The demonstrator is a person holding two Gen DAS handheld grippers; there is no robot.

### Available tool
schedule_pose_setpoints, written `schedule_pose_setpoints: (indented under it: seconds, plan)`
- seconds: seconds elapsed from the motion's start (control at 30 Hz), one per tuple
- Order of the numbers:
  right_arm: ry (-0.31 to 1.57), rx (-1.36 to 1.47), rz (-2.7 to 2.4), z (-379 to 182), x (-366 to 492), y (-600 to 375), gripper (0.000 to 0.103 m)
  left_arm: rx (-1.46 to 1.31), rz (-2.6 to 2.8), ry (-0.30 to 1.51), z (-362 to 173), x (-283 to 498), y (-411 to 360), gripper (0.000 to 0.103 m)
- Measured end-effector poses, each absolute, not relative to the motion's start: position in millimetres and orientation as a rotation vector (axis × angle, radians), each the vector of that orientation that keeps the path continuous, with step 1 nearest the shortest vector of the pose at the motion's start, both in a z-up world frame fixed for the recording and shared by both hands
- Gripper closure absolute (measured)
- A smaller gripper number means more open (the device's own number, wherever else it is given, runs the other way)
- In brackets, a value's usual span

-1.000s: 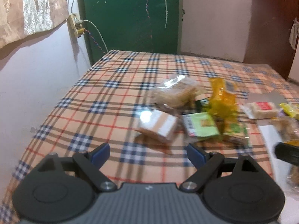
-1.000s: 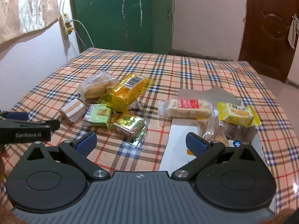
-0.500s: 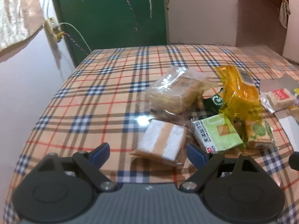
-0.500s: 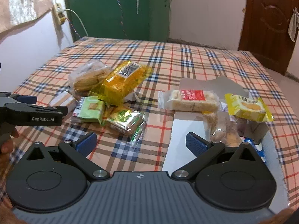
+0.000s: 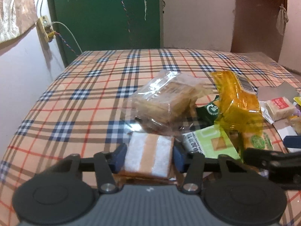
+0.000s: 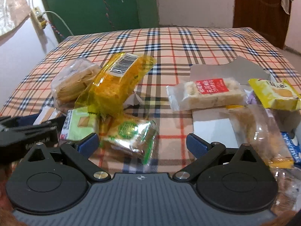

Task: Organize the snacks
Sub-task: 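Grasp the paper-wrapped square cake with the left tool while the right tool grasps the green-printed square pack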

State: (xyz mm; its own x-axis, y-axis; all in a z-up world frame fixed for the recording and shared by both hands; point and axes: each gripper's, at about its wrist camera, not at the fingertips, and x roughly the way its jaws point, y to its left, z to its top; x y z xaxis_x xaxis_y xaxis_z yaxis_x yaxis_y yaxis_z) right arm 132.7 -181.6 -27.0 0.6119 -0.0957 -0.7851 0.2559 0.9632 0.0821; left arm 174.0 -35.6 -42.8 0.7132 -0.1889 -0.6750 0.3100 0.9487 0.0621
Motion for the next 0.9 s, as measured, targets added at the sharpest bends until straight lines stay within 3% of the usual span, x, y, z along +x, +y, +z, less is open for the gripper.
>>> schedule_pose_setpoints:
  seconds: [0.3, 0.43, 0.9]
  plan:
    - [0.872, 0.153, -0.253, -40.8, 155.0, -176.6, 0.0, 0.141, -0.235, 0.718, -44.0, 169.0, -34.9, 0.056]
    - [0.858, 0.127, -0.221, -37.3, 147.5, -174.2, 0.036, 0.127, -0.223, 0.722, -44.3, 162.3, -33.3, 0.056]
    - [0.845, 0.098, -0.145, -16.9, 91.6, -177.0, 0.042, 0.095, -0.178, 0.741, -41.7, 126.0, -18.8, 0.056]
